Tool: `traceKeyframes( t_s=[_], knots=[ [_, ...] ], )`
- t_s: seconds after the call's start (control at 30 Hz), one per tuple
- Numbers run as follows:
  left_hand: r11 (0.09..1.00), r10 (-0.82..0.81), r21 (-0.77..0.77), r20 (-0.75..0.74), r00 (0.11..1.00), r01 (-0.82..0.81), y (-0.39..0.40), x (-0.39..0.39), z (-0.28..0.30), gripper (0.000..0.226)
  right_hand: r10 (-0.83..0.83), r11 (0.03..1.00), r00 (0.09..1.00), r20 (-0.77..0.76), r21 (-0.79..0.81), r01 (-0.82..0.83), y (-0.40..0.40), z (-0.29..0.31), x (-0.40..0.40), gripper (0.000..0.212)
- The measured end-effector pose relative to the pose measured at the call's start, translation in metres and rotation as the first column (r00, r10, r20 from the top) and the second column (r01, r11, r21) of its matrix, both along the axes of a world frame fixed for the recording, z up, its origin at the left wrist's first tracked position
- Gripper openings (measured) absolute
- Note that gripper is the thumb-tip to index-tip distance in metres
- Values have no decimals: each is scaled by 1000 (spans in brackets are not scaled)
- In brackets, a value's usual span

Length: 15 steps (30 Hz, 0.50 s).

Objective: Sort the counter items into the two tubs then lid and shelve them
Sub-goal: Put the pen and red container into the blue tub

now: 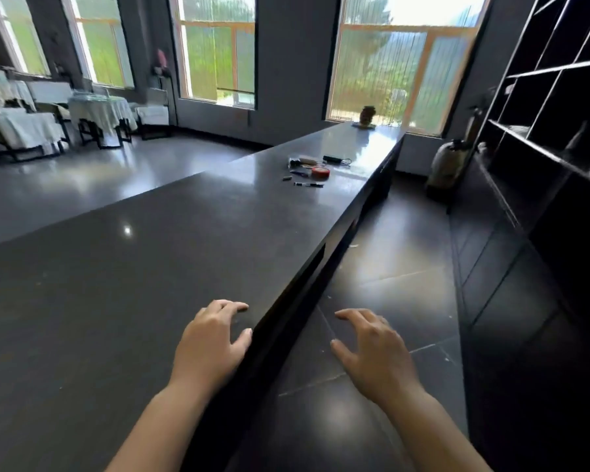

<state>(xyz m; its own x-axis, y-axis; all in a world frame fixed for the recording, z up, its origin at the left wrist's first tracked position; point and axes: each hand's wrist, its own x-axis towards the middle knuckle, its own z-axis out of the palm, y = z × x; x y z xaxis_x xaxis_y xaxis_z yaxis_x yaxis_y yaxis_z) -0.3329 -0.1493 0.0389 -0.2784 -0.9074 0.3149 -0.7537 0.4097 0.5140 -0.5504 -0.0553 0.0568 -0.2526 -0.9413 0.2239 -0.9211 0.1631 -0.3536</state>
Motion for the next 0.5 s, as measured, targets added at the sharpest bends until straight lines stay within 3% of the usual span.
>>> traceKeyframes(
  t_s=[0.5],
  knots=[
    [995, -100, 21, -12, 995, 100, -249, -207, -6, 35, -61, 998, 996, 69, -7, 62, -238, 0, -197, 43]
  ],
)
